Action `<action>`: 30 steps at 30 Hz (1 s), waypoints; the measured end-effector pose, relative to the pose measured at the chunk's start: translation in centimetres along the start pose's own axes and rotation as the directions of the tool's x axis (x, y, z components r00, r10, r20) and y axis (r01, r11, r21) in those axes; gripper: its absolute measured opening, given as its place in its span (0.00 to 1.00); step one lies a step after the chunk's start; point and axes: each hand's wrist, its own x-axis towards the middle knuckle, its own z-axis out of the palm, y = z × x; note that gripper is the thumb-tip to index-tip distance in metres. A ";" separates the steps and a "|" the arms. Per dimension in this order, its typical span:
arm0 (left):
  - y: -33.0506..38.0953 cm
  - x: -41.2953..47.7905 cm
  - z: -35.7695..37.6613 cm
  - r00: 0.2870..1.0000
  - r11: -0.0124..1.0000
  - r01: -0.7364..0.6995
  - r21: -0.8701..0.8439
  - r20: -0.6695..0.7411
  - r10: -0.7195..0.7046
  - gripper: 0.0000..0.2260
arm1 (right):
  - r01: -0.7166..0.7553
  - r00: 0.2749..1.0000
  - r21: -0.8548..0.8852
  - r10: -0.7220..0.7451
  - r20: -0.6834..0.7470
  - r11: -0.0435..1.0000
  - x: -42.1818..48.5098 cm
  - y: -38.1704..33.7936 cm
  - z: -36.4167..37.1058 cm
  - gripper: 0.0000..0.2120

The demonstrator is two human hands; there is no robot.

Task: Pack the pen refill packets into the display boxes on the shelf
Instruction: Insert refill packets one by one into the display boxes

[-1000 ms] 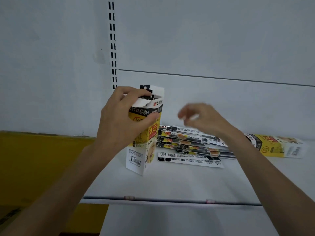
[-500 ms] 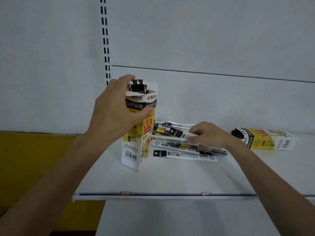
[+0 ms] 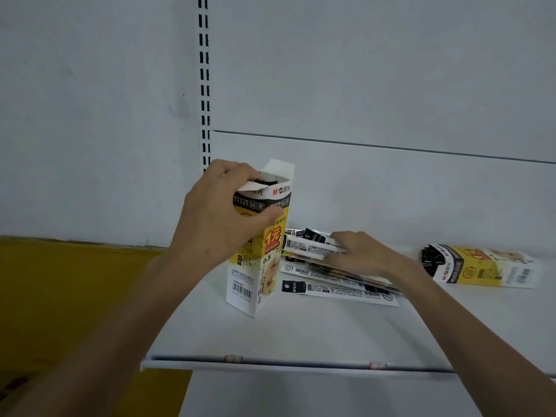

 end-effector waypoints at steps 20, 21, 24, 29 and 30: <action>0.1 -0.5 0.3 0.997 0.999 0.039 -0.004 0.069 -0.038 0.14 | 0.742 0.640 0.552 -0.157 -0.752 0.380 -1.4 -10.8 -11.4 0.11; 0.2 -0.6 0.2 0.996 0.999 0.042 0.008 0.075 -0.042 0.14 | 0.718 0.664 0.544 -0.192 -0.723 0.434 -0.9 -11.1 -11.0 0.11; 0.5 -0.7 0.2 0.996 0.999 0.037 0.017 0.083 -0.038 0.14 | 0.644 0.729 0.478 -0.292 -0.619 0.598 0.4 -11.5 -8.9 0.10; 0.0 -0.3 0.2 0.996 0.999 0.048 -0.010 0.077 -0.047 0.16 | 0.566 0.824 0.516 -0.429 -0.371 0.643 0.4 -11.4 -6.9 0.10; -0.2 -0.3 0.2 0.996 0.999 0.043 -0.015 0.078 -0.042 0.16 | 0.563 0.826 0.493 -0.432 -0.362 0.663 0.3 -11.4 -7.2 0.10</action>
